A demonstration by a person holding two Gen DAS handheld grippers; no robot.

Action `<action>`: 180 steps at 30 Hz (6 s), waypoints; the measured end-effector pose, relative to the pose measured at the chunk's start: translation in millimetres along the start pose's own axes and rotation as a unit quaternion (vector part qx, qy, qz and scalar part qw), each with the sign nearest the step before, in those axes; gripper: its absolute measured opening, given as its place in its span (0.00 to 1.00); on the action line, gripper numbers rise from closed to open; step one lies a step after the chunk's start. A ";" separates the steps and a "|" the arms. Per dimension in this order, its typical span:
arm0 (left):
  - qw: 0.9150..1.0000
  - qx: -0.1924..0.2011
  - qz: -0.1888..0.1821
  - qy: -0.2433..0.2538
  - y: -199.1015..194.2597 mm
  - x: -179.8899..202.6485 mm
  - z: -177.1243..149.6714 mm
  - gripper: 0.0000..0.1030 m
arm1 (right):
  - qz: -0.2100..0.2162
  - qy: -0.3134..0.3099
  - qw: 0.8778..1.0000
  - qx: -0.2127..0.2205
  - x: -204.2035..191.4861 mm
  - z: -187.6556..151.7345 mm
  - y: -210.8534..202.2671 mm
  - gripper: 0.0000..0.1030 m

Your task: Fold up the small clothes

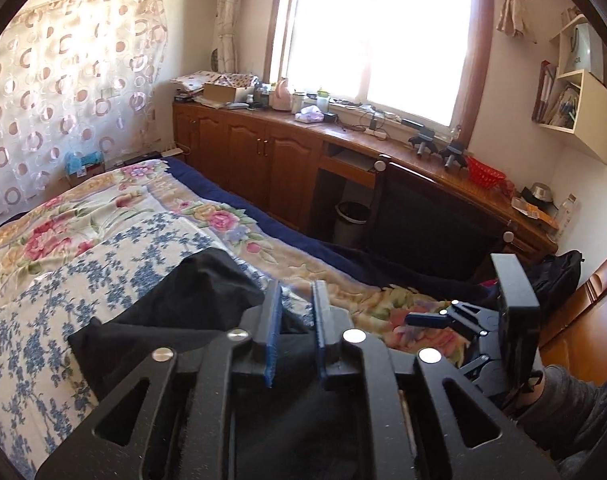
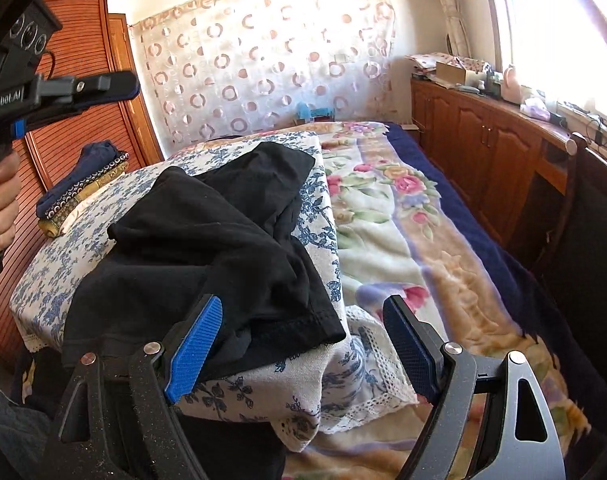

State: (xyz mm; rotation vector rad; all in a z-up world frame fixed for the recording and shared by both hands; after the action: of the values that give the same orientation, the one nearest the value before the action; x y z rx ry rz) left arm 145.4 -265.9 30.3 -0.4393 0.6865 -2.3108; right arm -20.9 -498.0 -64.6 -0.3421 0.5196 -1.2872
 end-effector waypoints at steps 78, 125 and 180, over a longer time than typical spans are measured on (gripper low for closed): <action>0.985 -0.023 0.119 -0.120 -58.5 -115.7 -159.8 0.74 | 0.055 -0.078 0.986 -0.137 -52.9 130.5 230.1 0.42; 0.990 -0.045 0.087 -0.101 -37.2 -78.0 -164.5 0.74 | -0.031 -0.083 0.980 -0.176 11.6 51.3 154.6 0.43; 0.992 -0.085 0.021 -0.092 -39.5 -10.0 -195.0 0.06 | 0.031 -0.025 0.998 -0.049 6.9 24.0 102.9 0.07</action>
State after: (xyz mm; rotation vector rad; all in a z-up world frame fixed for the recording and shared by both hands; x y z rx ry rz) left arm 39.0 -165.2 -104.8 -0.6995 0.7958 -2.1479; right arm 77.5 -479.5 -99.1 -0.4354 0.5482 -1.1929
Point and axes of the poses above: each gripper's, at about its wrist camera, not at the fingertips, and y roughly the way its jaws point, x to its right, z to its top, the point moved 3 cm from there along y, roughly the way its jaws point, and after that the axes turned 2 degrees about z, right-handed, at the moved point
